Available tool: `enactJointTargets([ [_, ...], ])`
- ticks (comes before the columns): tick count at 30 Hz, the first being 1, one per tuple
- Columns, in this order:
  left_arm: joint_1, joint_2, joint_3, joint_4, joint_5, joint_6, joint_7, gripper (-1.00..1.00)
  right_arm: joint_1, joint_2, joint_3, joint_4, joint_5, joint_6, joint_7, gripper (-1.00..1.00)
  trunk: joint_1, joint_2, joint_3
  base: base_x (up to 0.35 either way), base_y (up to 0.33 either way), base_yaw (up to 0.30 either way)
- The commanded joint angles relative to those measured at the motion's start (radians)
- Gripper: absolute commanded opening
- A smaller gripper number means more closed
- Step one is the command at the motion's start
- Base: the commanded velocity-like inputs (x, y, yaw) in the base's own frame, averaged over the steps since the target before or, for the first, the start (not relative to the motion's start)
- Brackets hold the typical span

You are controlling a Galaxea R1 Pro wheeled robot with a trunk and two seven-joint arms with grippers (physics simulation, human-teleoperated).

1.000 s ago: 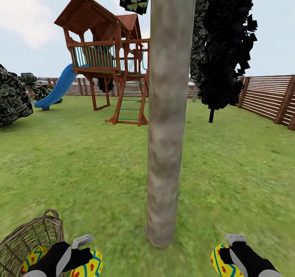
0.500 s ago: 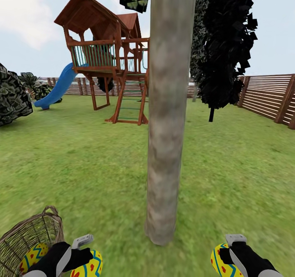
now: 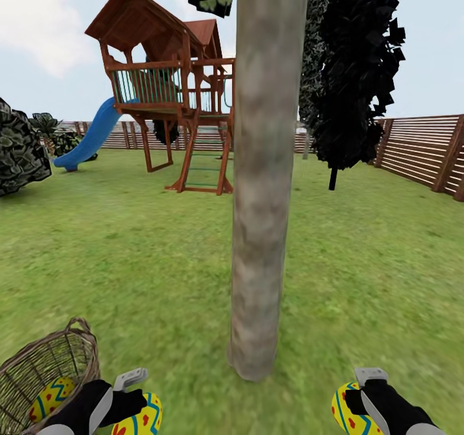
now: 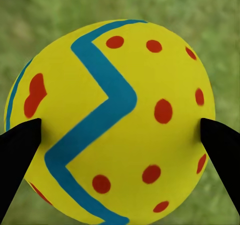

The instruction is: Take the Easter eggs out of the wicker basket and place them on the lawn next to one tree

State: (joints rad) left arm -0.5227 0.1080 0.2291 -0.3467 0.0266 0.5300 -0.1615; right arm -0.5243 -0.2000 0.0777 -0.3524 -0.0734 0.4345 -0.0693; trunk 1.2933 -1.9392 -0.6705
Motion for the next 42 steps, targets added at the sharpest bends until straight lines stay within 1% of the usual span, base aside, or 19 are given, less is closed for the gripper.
enactJointTargets([
  [1, 0.0, -0.001, 0.006, -0.001, 0.003, 0.007, -0.003, -1.0, 0.0, -0.001, 0.008, -0.002, -0.008, 0.006, -0.006, -1.0, 0.004, -0.008, -0.004, 0.0, 0.0, 0.0],
  [20, 0.0, -0.001, 0.006, 0.0, 0.004, 0.007, -0.003, -1.0, 0.0, -0.001, 0.008, -0.002, -0.009, 0.005, -0.006, -1.0, 0.077, -0.141, -0.064, 0.0, 0.0, 0.0],
  [27, 0.0, -0.01, 0.006, 0.0, 0.003, 0.006, -0.003, -1.0, 0.0, -0.001, 0.008, -0.002, -0.009, 0.005, -0.006, -1.0, 0.103, -0.19, -0.086, 0.0, 0.0, 0.0],
  [42, 0.0, -0.01, 0.006, 0.0, 0.003, 0.006, -0.003, -1.0, 0.0, 0.0, 0.008, 0.0, -0.009, 0.006, -0.006, -1.0, 0.161, -0.295, -0.133, 0.0, 0.0, 0.0],
])
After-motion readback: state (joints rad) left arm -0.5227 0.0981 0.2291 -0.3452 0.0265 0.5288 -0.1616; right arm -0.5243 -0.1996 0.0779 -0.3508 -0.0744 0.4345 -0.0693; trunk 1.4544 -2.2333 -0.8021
